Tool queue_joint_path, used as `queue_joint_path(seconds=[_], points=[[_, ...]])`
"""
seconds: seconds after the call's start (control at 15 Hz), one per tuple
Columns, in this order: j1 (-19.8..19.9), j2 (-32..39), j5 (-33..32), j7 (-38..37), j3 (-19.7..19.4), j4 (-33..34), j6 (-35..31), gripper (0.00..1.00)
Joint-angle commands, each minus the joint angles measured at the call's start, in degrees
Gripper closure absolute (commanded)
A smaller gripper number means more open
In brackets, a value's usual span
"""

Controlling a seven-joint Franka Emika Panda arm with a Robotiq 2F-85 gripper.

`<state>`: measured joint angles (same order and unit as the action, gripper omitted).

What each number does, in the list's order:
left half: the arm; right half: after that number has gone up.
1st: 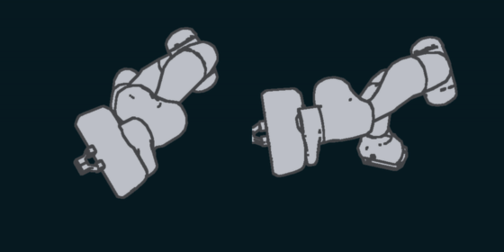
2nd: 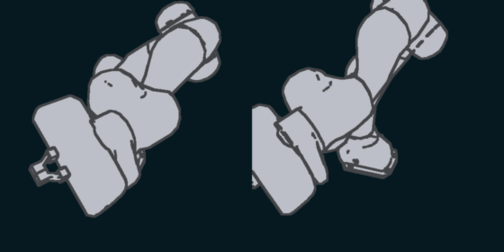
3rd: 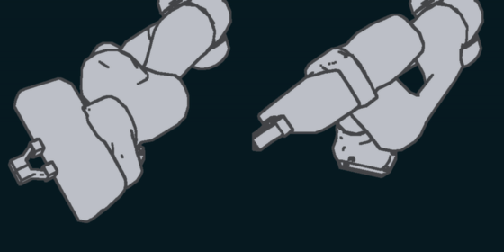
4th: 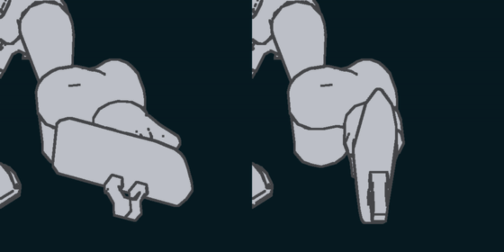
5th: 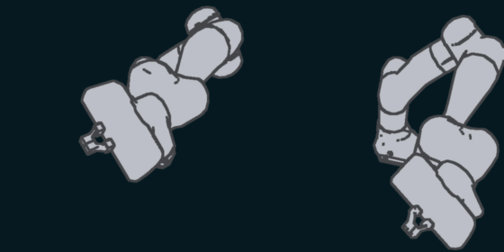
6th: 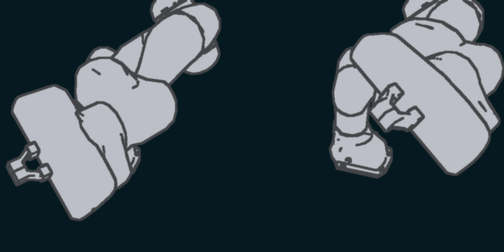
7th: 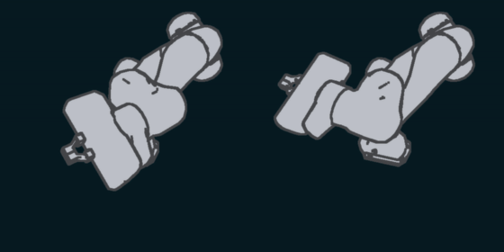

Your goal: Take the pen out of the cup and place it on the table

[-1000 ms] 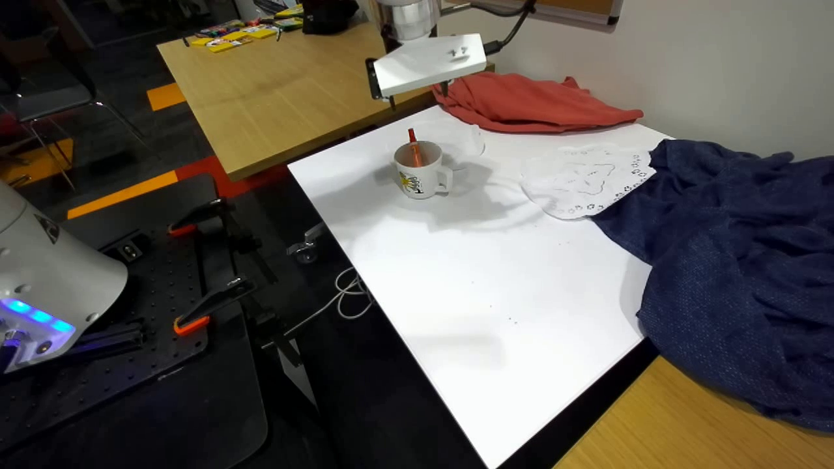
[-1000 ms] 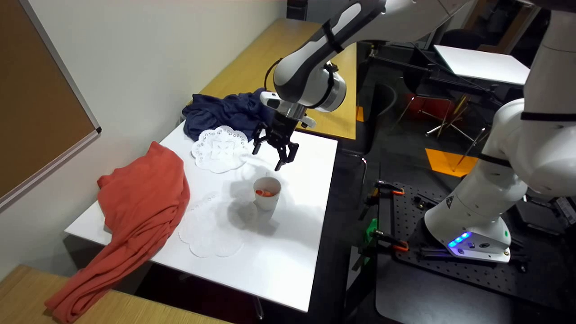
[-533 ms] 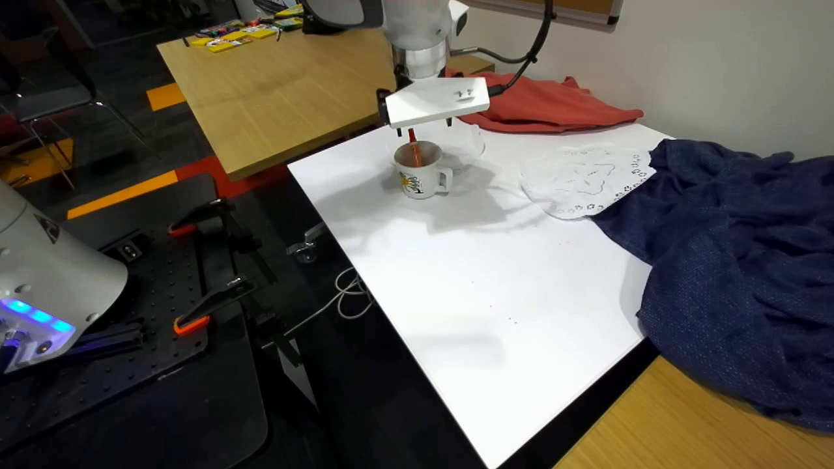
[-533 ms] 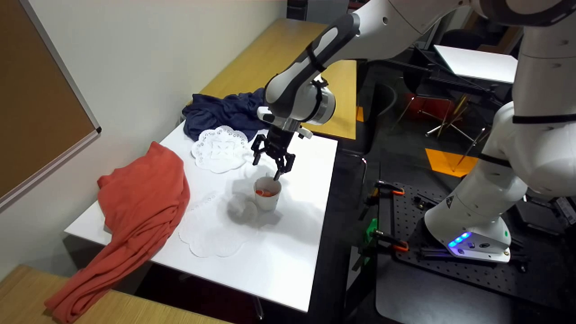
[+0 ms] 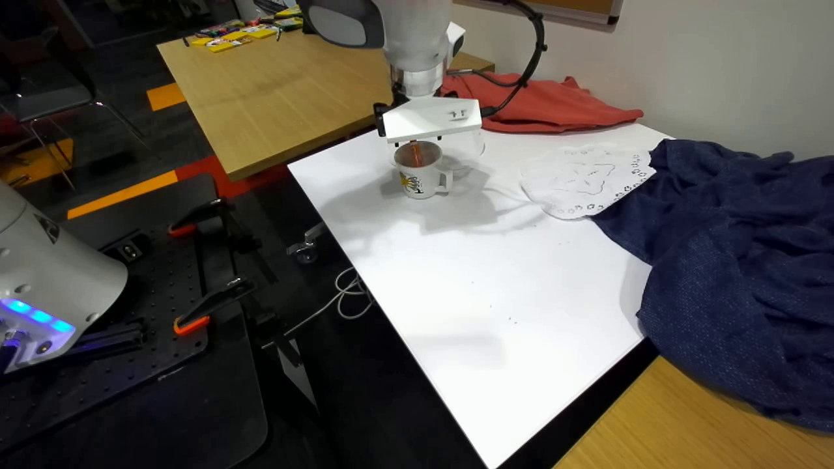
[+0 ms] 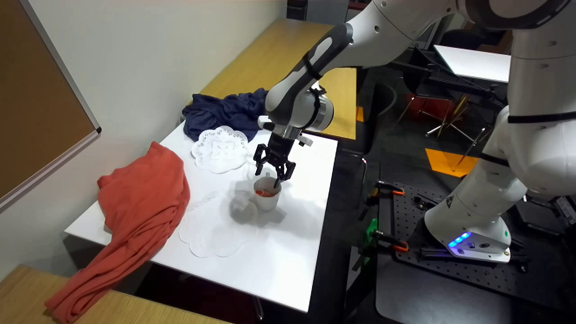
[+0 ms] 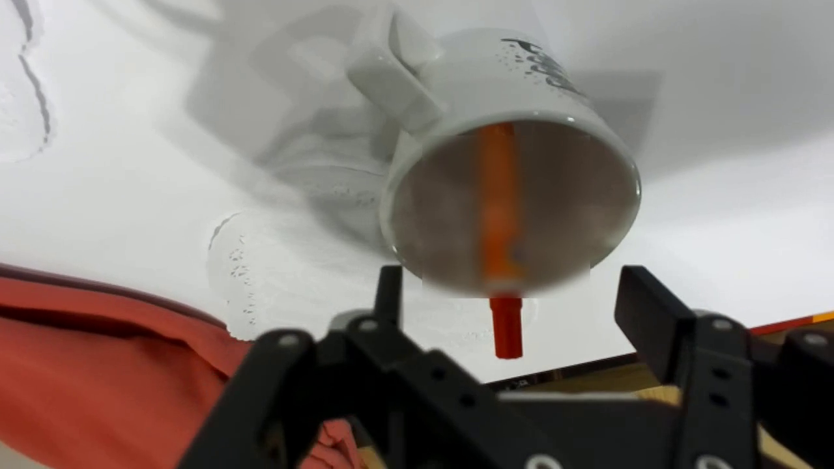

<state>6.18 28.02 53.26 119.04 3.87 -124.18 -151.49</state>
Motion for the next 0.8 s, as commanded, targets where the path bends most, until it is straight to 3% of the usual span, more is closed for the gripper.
queue_joint_path(seconds=[0.0,0.2,0.73], points=[[1.68,0.20,1.02,1.29,1.97,0.02,-1.33,0.40],[1.95,0.63,0.87,1.20,2.29,0.23,-1.34,0.55],[1.98,3.04,-0.03,0.34,2.34,1.55,-0.92,0.50]])
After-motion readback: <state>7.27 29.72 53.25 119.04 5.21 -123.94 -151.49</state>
